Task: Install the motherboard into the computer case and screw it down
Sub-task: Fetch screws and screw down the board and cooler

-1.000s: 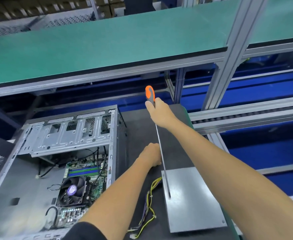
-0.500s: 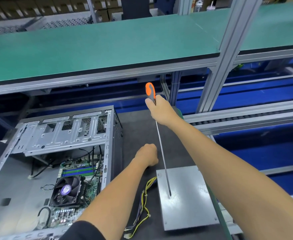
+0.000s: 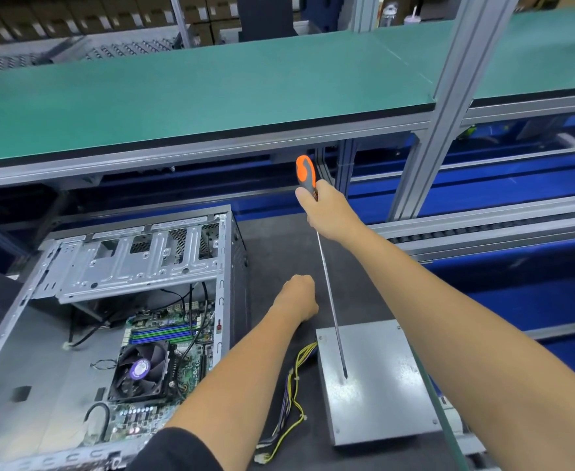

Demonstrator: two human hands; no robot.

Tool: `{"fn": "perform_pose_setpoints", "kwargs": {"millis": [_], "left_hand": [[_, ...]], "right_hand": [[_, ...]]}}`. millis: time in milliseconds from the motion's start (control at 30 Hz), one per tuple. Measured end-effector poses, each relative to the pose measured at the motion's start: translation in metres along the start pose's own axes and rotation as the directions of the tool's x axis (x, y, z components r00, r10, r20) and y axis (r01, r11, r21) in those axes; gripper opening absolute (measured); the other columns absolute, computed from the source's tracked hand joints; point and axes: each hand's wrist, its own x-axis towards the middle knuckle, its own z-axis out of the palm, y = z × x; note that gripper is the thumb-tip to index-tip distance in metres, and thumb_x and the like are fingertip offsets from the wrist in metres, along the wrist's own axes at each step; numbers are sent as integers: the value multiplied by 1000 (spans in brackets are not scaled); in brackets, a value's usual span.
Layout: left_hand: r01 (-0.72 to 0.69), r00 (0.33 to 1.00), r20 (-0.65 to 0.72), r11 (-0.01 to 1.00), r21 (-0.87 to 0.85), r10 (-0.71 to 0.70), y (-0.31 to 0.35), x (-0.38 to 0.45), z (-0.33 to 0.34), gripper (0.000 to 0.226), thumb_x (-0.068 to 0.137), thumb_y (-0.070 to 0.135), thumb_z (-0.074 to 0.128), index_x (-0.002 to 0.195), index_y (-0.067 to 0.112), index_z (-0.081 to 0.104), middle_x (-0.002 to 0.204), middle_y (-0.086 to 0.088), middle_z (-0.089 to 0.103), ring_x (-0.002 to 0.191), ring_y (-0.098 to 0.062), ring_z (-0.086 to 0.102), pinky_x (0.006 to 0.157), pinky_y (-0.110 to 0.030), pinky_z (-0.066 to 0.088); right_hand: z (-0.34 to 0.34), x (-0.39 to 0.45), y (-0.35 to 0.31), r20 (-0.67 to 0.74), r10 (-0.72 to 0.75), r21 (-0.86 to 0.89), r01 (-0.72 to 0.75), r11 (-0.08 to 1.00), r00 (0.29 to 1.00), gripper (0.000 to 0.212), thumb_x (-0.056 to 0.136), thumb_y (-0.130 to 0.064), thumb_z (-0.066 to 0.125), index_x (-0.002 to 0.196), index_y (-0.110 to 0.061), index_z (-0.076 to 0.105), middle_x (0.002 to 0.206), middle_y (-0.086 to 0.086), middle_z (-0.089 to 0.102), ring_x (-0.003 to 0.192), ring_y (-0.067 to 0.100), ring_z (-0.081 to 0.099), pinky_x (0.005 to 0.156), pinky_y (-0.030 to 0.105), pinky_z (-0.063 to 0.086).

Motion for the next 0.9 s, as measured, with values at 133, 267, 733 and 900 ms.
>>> {"fn": "perform_pose_setpoints", "kwargs": {"millis": [133,267,733,900], "left_hand": [[-12,1000,8,999,52,12,-1,0,2,8,83,-2,51,83,7,48,81,-9,53,64,-20,47,52,-29,41],[-33,999,6,996,83,33,1,-1,1,9,83,0,51,86,7,47,82,-9,50,71,-24,50,58,-31,43],[-180,972,-233,568,-803,-23,5,-27,-62,13,79,2,63,77,12,70,69,0,68,65,-13,64,62,-24,55],[-304,946,-325,370,-878,6,-49,-54,-97,15,88,7,63,79,15,72,72,2,68,67,-11,63,68,-23,54]], "right_hand": [[-2,-1,4,-6,11,-8,-12,1000,1000,27,100,-36,39,85,-13,39,76,2,44,68,20,46,62,33,40],[-3,-2,6,-20,20,-7,-20,1000,1000,25,100,-35,39,85,-15,39,75,0,45,67,18,46,60,31,40],[-37,20,-69,-205,-105,96,127,987,973,30,100,-34,38,74,-19,37,69,-2,44,65,21,45,60,31,36],[-27,26,-123,-331,-152,176,219,960,931,29,101,-34,36,75,-22,36,72,-5,40,70,19,46,67,36,42]]}}
